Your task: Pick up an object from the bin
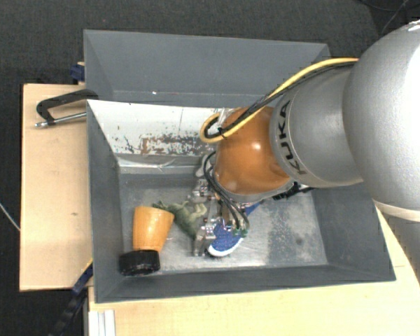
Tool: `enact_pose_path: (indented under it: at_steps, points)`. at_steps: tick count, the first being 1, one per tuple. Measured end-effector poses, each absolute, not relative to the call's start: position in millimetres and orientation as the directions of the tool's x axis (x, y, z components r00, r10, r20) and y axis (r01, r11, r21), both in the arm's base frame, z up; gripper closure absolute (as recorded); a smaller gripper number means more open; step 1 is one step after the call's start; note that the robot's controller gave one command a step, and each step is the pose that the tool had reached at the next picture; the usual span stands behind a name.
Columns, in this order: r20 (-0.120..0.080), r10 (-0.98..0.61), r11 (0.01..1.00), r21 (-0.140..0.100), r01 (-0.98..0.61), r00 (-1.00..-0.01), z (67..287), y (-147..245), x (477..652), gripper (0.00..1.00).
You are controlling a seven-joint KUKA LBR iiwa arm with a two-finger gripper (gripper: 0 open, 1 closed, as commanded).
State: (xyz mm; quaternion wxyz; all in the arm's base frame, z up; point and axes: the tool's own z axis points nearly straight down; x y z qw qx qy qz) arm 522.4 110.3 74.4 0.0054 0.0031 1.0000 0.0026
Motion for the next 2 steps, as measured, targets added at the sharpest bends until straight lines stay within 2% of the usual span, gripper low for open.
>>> enact_pose_path:
  at_steps: [1, 2]
  points:
    - [-0.016, 0.004, 1.000, 0.007, 0.004, -1.000, 75, 113, 523.9, 1.00]
    - [-0.014, -0.130, 0.991, 0.002, -0.130, -0.991, 228, 109, 525.0, 1.00]
